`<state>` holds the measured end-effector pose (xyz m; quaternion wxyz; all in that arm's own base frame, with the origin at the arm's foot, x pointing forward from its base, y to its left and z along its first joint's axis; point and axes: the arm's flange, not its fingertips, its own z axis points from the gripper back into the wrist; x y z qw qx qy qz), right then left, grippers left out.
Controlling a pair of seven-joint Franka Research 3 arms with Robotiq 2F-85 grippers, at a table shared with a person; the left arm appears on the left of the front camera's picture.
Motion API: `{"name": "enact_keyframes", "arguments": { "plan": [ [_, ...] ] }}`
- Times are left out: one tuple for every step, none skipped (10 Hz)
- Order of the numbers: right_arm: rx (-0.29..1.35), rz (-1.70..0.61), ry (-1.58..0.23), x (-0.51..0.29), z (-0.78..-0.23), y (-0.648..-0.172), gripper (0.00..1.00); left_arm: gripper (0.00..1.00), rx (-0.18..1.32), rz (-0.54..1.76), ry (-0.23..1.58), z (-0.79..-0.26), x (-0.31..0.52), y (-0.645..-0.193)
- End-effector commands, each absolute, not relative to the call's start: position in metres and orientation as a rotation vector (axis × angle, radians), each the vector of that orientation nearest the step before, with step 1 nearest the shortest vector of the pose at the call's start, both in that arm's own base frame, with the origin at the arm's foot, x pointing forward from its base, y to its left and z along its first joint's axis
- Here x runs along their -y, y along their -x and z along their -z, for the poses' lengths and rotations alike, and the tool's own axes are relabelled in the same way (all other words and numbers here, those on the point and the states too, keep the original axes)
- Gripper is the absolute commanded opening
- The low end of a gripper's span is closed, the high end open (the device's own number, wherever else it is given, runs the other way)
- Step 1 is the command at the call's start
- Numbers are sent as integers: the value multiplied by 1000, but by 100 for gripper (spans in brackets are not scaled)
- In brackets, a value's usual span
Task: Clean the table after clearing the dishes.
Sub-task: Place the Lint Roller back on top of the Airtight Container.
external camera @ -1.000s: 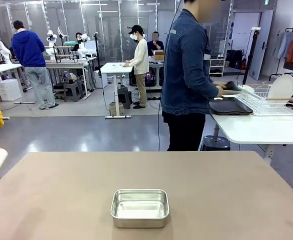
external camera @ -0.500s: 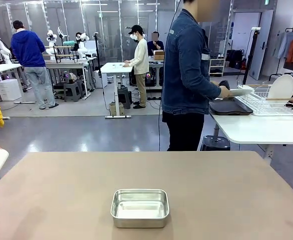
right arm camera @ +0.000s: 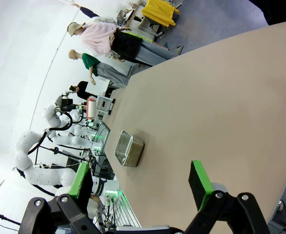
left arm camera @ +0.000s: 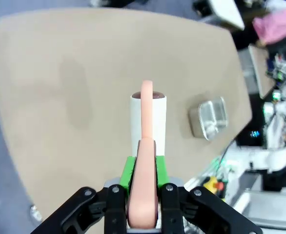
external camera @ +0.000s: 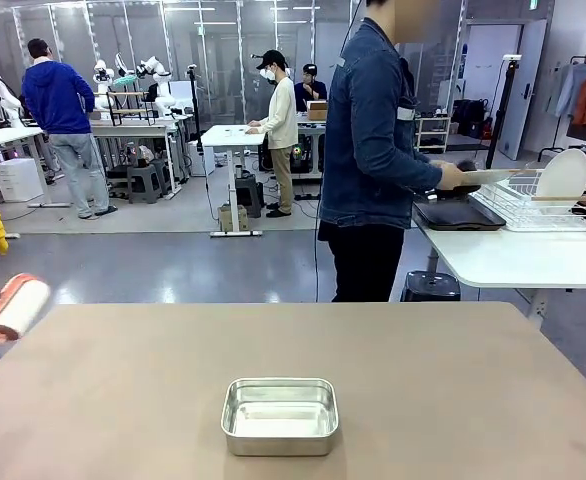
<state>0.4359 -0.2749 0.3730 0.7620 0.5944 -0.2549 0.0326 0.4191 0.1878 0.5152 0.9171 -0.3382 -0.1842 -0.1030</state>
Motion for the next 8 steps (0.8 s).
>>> {"name": "enact_keyframes", "arguments": {
  "plan": [
    [554, -69, -1282, 272, -374, -431, 100, 22, 415, 474, 621, -560, -81, -410],
    [554, -69, -1282, 272, -374, -431, 100, 22, 419, 632, 586, -580, -27, -409],
    [554, -69, -1282, 272, -374, -431, 100, 22, 412, 784, 511, -595, 29, -404],
    [554, -69, -1282, 272, -374, -431, 100, 22, 379, 949, 448, -598, 87, -395],
    [554, -69, -1282, 272, -374, -431, 100, 22, 362, 1133, 325, -592, 147, -383],
    [554, -69, -1282, 272, -374, -431, 100, 22, 361, 1279, 216, -590, 189, -375],
    [554, -69, -1282, 272, -374, -431, 100, 22, 322, 1376, 212, -583, 222, -372],
    [554, -69, -1282, 272, -374, -431, 100, 22, 260, 1468, 159, -573, 251, -371]
  ]
}}
